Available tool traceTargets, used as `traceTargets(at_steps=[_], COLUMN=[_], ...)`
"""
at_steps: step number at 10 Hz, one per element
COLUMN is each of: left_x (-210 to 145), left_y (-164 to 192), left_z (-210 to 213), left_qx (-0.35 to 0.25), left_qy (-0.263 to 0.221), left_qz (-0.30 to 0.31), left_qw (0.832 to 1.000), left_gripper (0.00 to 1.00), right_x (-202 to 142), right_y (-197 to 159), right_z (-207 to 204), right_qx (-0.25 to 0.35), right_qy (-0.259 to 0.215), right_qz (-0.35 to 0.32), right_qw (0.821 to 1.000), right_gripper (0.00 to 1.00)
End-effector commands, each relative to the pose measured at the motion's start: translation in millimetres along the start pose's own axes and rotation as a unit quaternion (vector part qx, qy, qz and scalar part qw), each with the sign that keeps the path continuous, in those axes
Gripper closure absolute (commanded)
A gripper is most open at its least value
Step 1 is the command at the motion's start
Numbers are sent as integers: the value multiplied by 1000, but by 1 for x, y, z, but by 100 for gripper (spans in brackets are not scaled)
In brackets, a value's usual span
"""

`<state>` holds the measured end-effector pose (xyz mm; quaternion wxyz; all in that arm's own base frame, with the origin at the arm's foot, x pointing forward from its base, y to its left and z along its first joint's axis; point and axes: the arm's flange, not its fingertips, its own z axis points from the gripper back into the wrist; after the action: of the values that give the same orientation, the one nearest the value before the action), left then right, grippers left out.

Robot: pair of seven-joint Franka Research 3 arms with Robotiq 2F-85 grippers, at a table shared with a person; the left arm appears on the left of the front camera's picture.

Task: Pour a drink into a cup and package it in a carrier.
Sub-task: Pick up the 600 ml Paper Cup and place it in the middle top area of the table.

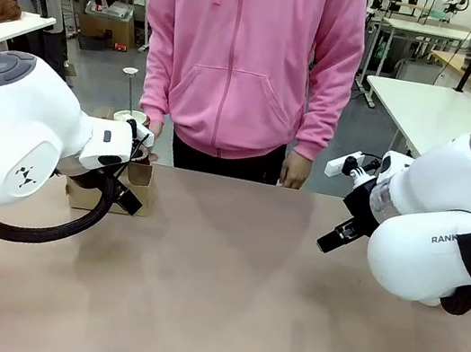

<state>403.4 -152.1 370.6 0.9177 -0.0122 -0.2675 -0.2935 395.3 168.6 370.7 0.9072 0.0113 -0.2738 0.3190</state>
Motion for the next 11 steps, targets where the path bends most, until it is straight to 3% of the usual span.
traceTargets(at_steps=[1,4,6,8,11], left_x=[0,0,0,0,0], left_y=[0,0,0,0,0], left_z=[0,0,0,0,0], left_qx=[0,0,0,0,0], left_qy=[0,0,0,0,0], left_qz=[0,0,0,0,0], left_qw=[1000,1000,1000,1000,1000], left_gripper=[0,0,0,0,0], right_x=[0,0,44,72,64], right_y=[0,0,-22,-70,-160], right_z=[0,0,28,70,121], right_qx=[0,0,-5,48,156], right_qy=[0,0,4,0,-18], right_qz=[0,0,-8,-6,30], right_qw=[1000,1000,1000,999,987], right_gripper=[0,0,0,0,0])
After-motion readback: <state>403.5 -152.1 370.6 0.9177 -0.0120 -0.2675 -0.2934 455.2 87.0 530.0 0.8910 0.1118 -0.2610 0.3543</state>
